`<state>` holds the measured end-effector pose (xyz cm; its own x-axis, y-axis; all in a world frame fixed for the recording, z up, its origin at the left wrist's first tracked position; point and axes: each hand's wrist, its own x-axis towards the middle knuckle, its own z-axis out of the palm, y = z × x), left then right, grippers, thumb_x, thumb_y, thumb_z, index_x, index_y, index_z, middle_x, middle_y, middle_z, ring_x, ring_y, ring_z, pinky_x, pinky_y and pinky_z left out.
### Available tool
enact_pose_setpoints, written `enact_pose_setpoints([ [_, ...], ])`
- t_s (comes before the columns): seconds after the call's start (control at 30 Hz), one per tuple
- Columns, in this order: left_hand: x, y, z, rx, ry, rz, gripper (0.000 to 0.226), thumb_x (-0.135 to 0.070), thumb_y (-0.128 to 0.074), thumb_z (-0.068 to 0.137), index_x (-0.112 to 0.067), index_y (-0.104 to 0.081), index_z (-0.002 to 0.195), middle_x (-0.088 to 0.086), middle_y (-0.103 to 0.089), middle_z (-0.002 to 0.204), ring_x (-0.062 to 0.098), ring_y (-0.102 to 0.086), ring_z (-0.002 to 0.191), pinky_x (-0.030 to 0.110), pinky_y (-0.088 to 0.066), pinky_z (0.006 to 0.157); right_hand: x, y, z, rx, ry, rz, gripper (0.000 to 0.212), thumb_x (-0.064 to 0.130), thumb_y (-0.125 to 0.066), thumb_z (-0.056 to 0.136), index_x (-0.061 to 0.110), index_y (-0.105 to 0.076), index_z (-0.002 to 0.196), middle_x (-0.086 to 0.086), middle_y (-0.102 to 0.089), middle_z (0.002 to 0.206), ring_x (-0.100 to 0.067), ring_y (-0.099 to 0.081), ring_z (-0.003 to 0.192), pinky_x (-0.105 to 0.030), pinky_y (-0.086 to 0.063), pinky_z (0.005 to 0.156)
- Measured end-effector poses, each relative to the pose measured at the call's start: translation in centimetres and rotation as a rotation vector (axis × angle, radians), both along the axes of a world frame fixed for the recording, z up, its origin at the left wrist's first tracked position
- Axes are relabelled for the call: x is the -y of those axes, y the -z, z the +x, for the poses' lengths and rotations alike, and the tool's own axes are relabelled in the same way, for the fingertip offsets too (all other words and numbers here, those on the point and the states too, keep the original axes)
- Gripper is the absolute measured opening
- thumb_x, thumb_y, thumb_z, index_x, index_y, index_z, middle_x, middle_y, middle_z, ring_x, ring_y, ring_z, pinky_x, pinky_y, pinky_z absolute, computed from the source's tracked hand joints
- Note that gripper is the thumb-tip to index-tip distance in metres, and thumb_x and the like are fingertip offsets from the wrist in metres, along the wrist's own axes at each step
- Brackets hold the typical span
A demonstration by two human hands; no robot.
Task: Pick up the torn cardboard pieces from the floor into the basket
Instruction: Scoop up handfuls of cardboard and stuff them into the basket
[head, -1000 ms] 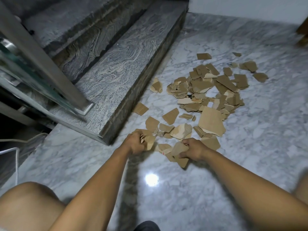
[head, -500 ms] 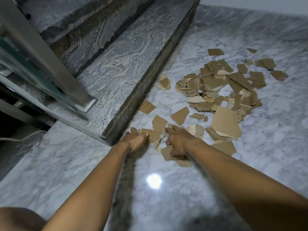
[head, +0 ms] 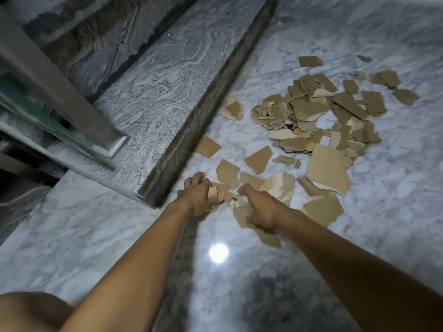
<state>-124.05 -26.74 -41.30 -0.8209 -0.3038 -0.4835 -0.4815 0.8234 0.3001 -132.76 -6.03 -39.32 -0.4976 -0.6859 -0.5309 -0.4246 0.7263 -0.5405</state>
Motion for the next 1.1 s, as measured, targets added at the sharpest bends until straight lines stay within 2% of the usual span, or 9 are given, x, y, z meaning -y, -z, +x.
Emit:
enact_pose_setpoints([
  [0.17, -1.6, 1.0, 0.2, -0.115, -0.005, -0.086, 0.051, -0.052, -0.063, 0.084, -0.022, -0.041, 0.118, 0.008, -0.042, 0.125, 0.033, -0.044, 0.111, 0.046, -0.044, 0.089, -2.9, -3.2, -5.5, -0.019, 0.038, 0.184, 0.083, 0.042, -0.084, 0.075, 0.014, -0.047, 0.144, -0.005, -0.051, 0.145, -0.025, -0.051, 0.127, -0.032, -0.044, 0.101],
  [0.3, -1.8, -0.3, -0.3, -0.07, -0.118, 0.097, 0.059, -0.051, -0.077, 0.071, -0.018, -0.049, 0.111, 0.008, -0.059, 0.102, 0.031, -0.059, 0.094, 0.036, -0.05, 0.076, -4.9, -3.1, -5.5, 0.027, 0.199, 0.174, 0.053, 0.043, -0.09, 0.065, 0.02, -0.068, 0.107, 0.003, -0.059, 0.1, -0.018, -0.052, 0.097, -0.024, -0.041, 0.066],
  [0.4, -2.1, -0.9, -0.9, -0.073, -0.128, 0.098, 0.043, -0.055, -0.078, 0.071, -0.018, -0.06, 0.084, 0.006, -0.063, 0.088, 0.027, -0.06, 0.086, 0.029, -0.043, 0.062, -5.7, -2.1, -4.1, 0.065, 0.355, 0.05, 0.039, 0.032, -0.091, 0.066, 0.028, -0.055, 0.079, 0.007, -0.05, 0.09, -0.018, -0.052, 0.091, -0.021, -0.039, 0.061],
  [0.5, -2.7, -1.4, -1.7, -0.066, -0.145, 0.256, 0.044, -0.055, -0.072, 0.079, -0.024, -0.059, 0.108, 0.005, -0.067, 0.102, 0.024, -0.061, 0.093, 0.029, -0.046, 0.07, -7.0, -2.9, -4.6, 0.055, 0.372, -0.021, 0.043, 0.025, -0.09, 0.069, 0.03, -0.048, 0.074, 0.008, -0.048, 0.09, -0.016, -0.049, 0.088, -0.019, -0.034, 0.057],
  [0.57, -3.6, -1.9, -2.8, -0.042, -0.101, 0.241, 0.06, -0.066, -0.058, 0.083, -0.024, -0.051, 0.125, 0.007, -0.066, 0.115, 0.027, -0.061, 0.102, 0.033, -0.048, 0.08, -8.5, -4.4, -5.6, 0.095, 0.297, 0.049, 0.042, 0.022, -0.091, 0.066, 0.033, -0.053, 0.08, 0.008, -0.053, 0.097, -0.016, -0.052, 0.09, -0.022, -0.041, 0.06],
  [0.63, -5.3, -2.5, -3.9, 0.006, -0.076, 0.221, 0.064, -0.067, -0.049, 0.088, -0.017, -0.043, 0.128, 0.011, -0.063, 0.117, 0.027, -0.06, 0.095, 0.033, -0.046, 0.073, -10.3, -4.6, -6.1, 0.064, 0.212, 0.192, 0.044, 0.018, -0.089, 0.066, 0.031, -0.063, 0.099, 0.002, -0.062, 0.111, -0.019, -0.059, 0.097, -0.028, -0.051, 0.073],
  [0.73, -8.5, -2.8, -5.2, 0.111, -0.037, 0.299, 0.064, -0.058, -0.049, 0.093, -0.009, -0.032, 0.131, 0.014, -0.059, 0.12, 0.024, -0.06, 0.091, 0.035, -0.051, 0.074, -13.7, -2.4, -4.7, -0.014, 0.247, 0.305, 0.038, 0.007, -0.069, 0.084, 0.006, -0.064, 0.122, -0.018, -0.062, 0.125, -0.032, -0.06, 0.113, -0.026, -0.048, 0.082],
  [0.9, -11.1, -3.0, -7.4, 0.209, 0.088, 0.333, 0.075, -0.049, -0.058, 0.092, -0.007, -0.021, 0.142, 0.009, -0.051, 0.136, 0.021, -0.051, 0.111, 0.033, -0.044, 0.087, -18.5, 0.1, -2.5, -0.231, 0.186, 0.44, 0.032, 0.018, -0.054, 0.093, 0.014, -0.054, 0.125, -0.011, -0.057, 0.125, -0.031, -0.061, 0.112, -0.034, -0.049, 0.086],
  [1.1, -12.2, -4.5, -11.8, 0.115, 0.205, 0.141, 0.047, -0.061, -0.065, 0.08, -0.021, -0.05, 0.1, 0.003, -0.057, 0.105, 0.022, -0.053, 0.093, 0.031, -0.043, 0.076, -19.6, -2.7, -7.2, -0.034, 0.07, 0.487, 0.039, 0.024, -0.056, 0.094, 0.009, -0.048, 0.13, -0.012, -0.057, 0.129, -0.029, -0.058, 0.113, -0.035, -0.048, 0.09],
])
